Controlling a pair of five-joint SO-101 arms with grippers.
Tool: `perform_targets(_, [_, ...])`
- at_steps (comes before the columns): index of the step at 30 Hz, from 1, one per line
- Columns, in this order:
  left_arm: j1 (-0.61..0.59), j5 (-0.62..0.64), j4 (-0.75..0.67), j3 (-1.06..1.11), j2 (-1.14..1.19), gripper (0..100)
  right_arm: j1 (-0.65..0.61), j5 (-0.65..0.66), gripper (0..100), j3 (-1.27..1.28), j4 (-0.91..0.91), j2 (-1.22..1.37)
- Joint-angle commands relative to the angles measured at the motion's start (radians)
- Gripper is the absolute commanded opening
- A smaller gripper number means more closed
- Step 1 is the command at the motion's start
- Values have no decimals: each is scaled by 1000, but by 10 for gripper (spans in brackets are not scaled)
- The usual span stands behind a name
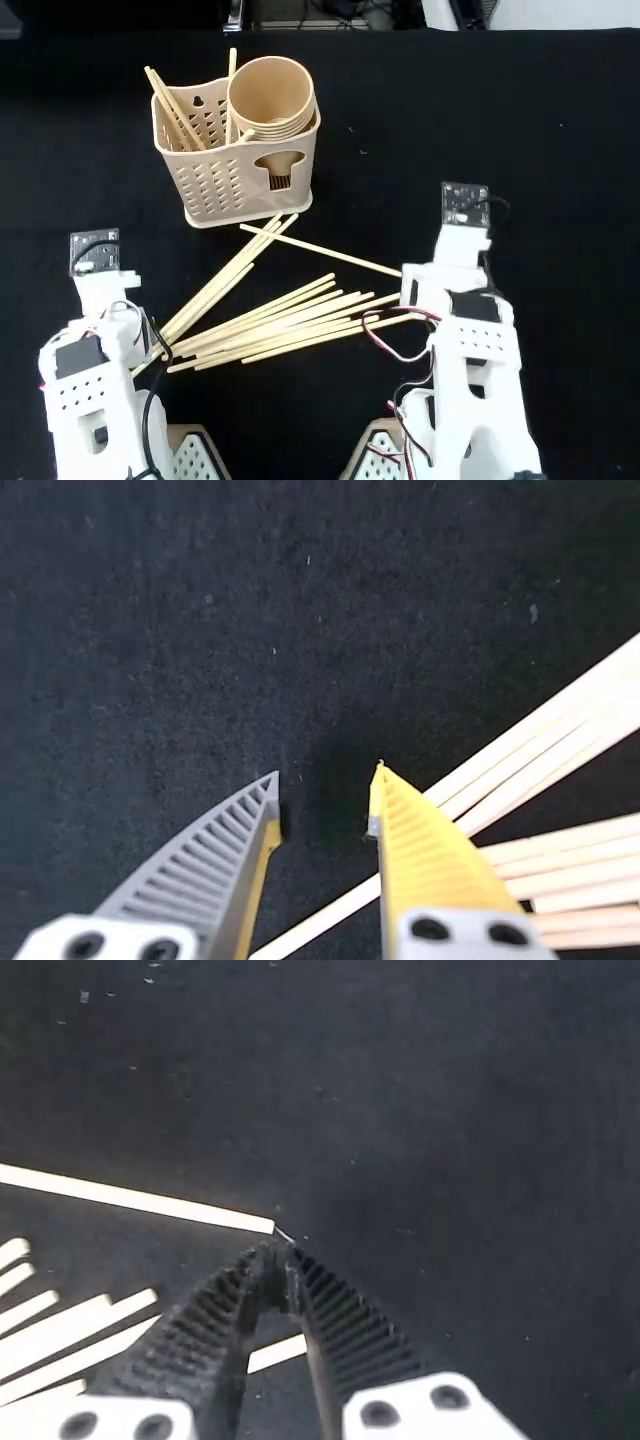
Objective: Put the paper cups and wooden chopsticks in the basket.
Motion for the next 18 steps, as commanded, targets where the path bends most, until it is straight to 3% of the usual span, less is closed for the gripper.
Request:
perform_targets(1, [13,-95,72,-157,2,160,41,-9,14,28,-86,-24])
perform_targets(5, [61,-230,150,-295,3,160,98,-9,14,39,-161,-24])
perform_targets(10, [294,-342,296,-354,3,161,106,-44,15,56,-161,-18])
perform_targets(12, [398,-351,331,-358,3,176,106,-48,15,58,-164,-18])
perform_targets(16, [545,-304,399,-355,5,297,106,-43,15,61,-166,-18])
perform_targets(18, [591,-287,410,-358,5,291,106,-43,15,61,-166,-18])
